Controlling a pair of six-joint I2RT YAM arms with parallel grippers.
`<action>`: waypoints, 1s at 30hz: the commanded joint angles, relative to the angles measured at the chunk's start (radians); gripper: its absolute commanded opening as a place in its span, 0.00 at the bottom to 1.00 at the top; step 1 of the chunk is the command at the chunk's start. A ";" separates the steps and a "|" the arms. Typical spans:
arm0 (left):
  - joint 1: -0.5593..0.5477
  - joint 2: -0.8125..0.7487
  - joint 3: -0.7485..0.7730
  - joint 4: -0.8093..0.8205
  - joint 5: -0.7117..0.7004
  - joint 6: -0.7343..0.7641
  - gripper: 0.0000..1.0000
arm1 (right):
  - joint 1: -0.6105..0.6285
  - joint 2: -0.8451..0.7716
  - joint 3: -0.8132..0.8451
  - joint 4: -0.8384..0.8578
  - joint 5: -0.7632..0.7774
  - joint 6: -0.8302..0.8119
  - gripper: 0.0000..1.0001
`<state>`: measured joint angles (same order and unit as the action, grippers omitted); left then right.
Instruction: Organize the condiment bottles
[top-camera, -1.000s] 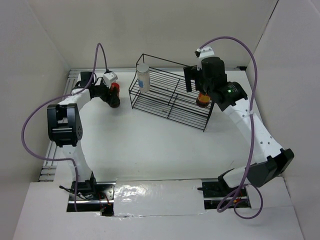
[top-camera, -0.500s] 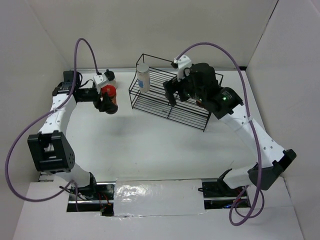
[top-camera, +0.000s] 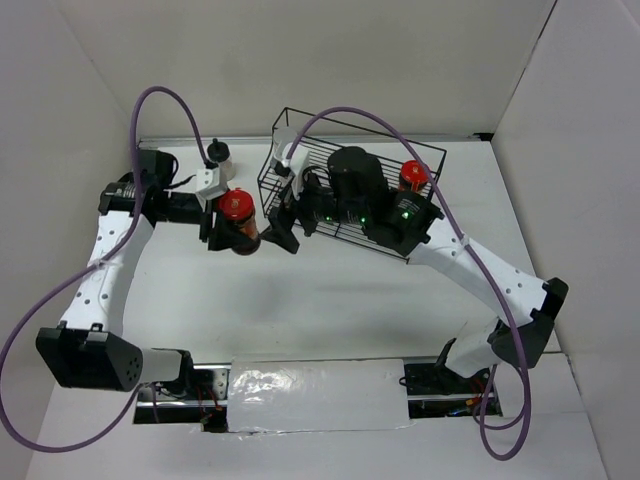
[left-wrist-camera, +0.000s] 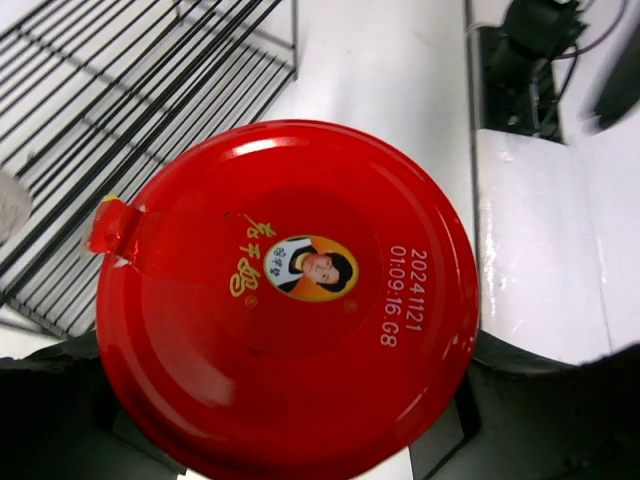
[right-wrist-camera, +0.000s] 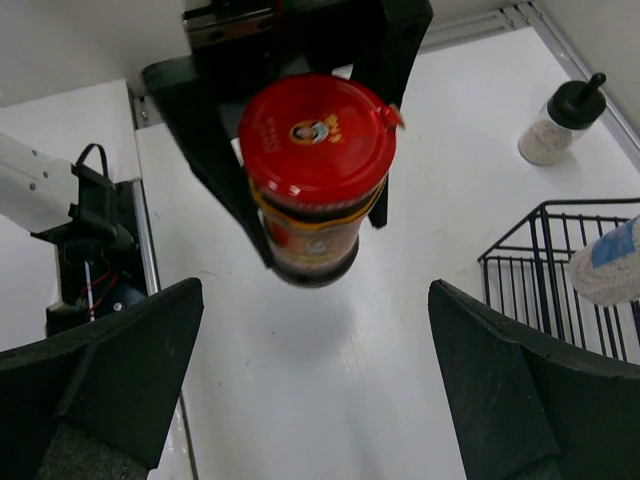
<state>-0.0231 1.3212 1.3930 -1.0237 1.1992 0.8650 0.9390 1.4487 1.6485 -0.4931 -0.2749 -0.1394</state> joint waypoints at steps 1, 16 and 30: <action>-0.044 -0.069 0.029 0.004 0.148 0.011 0.00 | -0.005 0.015 0.008 0.116 -0.069 0.003 1.00; -0.132 -0.089 0.031 0.017 0.135 -0.043 0.00 | -0.008 0.062 -0.042 0.238 -0.096 0.052 1.00; -0.146 -0.086 0.035 0.039 0.143 -0.063 0.00 | -0.014 0.095 -0.042 0.284 -0.178 0.075 0.67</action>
<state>-0.1547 1.2644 1.3930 -1.0279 1.2087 0.8246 0.9287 1.5234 1.6089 -0.2836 -0.4488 -0.0689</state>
